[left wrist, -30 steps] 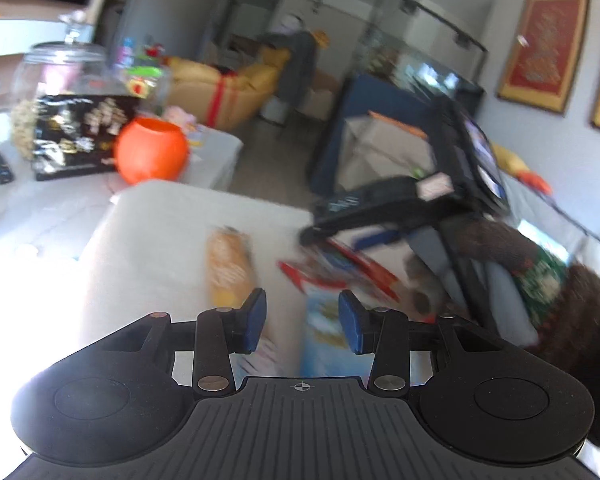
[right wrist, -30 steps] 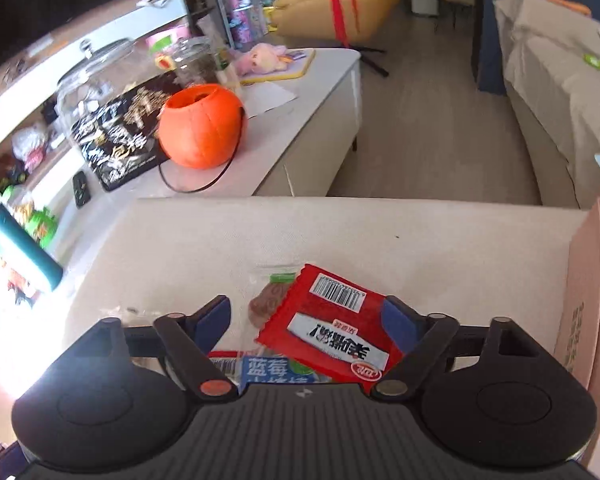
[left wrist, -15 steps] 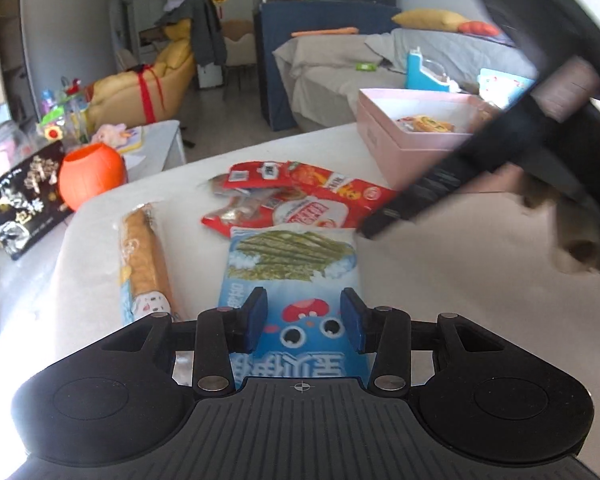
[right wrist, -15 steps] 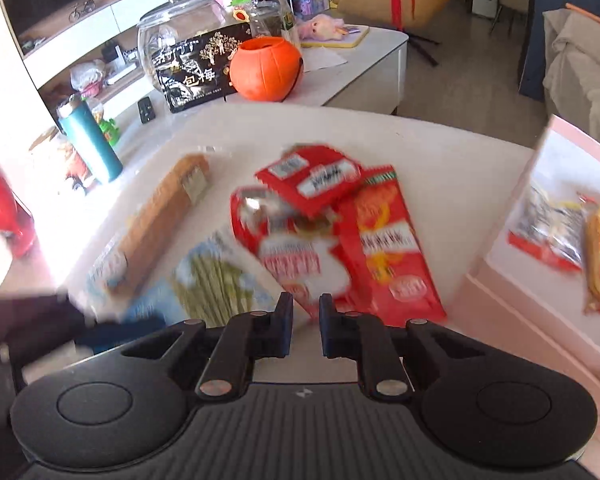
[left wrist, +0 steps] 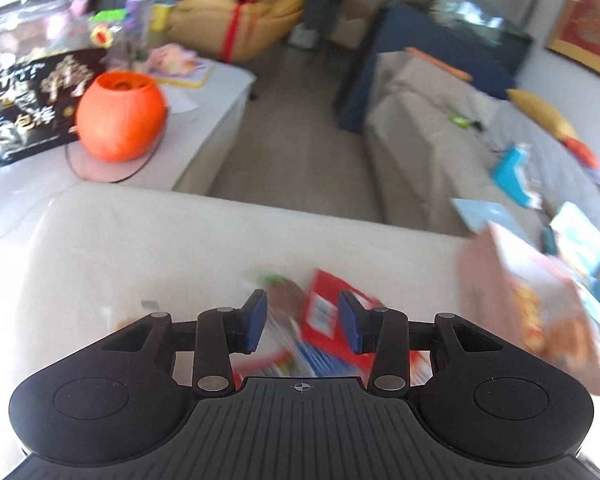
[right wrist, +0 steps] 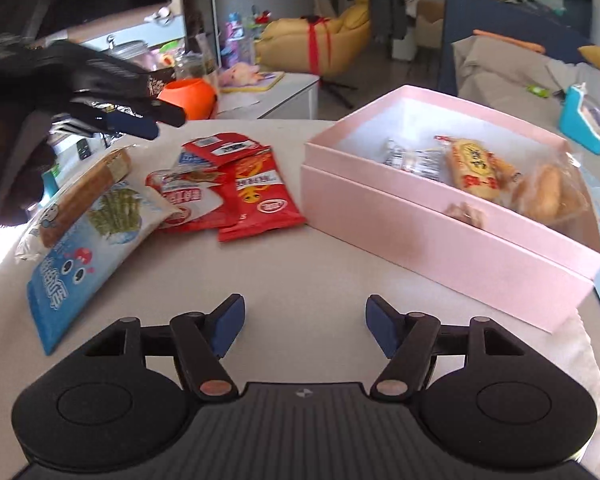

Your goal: Organize snacks

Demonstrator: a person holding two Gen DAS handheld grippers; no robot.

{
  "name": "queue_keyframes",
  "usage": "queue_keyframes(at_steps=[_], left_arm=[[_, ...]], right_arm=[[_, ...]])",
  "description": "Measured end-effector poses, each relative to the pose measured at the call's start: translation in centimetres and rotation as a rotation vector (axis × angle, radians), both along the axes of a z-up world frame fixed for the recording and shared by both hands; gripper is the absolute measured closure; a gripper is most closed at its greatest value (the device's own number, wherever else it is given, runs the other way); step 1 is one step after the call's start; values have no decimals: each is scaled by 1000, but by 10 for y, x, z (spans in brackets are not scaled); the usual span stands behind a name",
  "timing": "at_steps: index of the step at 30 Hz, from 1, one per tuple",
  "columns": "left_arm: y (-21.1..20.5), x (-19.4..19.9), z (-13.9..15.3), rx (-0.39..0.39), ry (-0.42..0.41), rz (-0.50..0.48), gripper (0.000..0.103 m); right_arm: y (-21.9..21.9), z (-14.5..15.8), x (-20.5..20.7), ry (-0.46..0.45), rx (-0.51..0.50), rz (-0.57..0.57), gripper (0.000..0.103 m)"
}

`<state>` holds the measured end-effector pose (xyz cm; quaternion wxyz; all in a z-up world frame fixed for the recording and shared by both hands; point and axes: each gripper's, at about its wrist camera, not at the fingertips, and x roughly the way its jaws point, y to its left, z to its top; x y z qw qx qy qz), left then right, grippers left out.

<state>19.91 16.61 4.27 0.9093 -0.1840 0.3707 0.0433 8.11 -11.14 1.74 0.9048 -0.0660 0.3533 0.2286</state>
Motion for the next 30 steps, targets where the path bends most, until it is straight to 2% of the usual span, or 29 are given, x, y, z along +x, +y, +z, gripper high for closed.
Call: queue_keyframes(at_steps=[2,4,8,10,11,13,16,20,23,27,30], left_arm=[[1,19,-12,16,27,29,59],[-5,27,-18,32,12,-8,58],[-34,22,-16,108,9,-191,60],[-47,5,-14,154,-9,-267,63],[-53,-5,-12,173,-17,-301,68],[-64,-25,-9,209,-28,-351,70],[-79,-51,-5,231,-43,-422,70],[-87,-84,-1,180,-39,-507,70],[-89,-108,-1,155,-32,-524,70],[-94,-140,-1,201,-47,-542,70],[-98,-155,-5,252,-29,-551,69]], right_arm=[[-8,-1,-8,-29,14,-21,35],[-18,-2,-13,-50,35,-42,33],[-40,-2,-7,-23,131,-105,30],[-48,-5,-1,4,164,-143,30],[-52,-6,1,19,180,-150,30],[-54,-6,0,21,199,-154,30],[-47,-7,0,13,174,-139,29],[-39,-6,-1,-4,141,-116,28],[-33,-7,3,4,115,-99,25],[-24,-8,8,13,94,-67,17],[-18,-8,11,11,77,-72,16]])
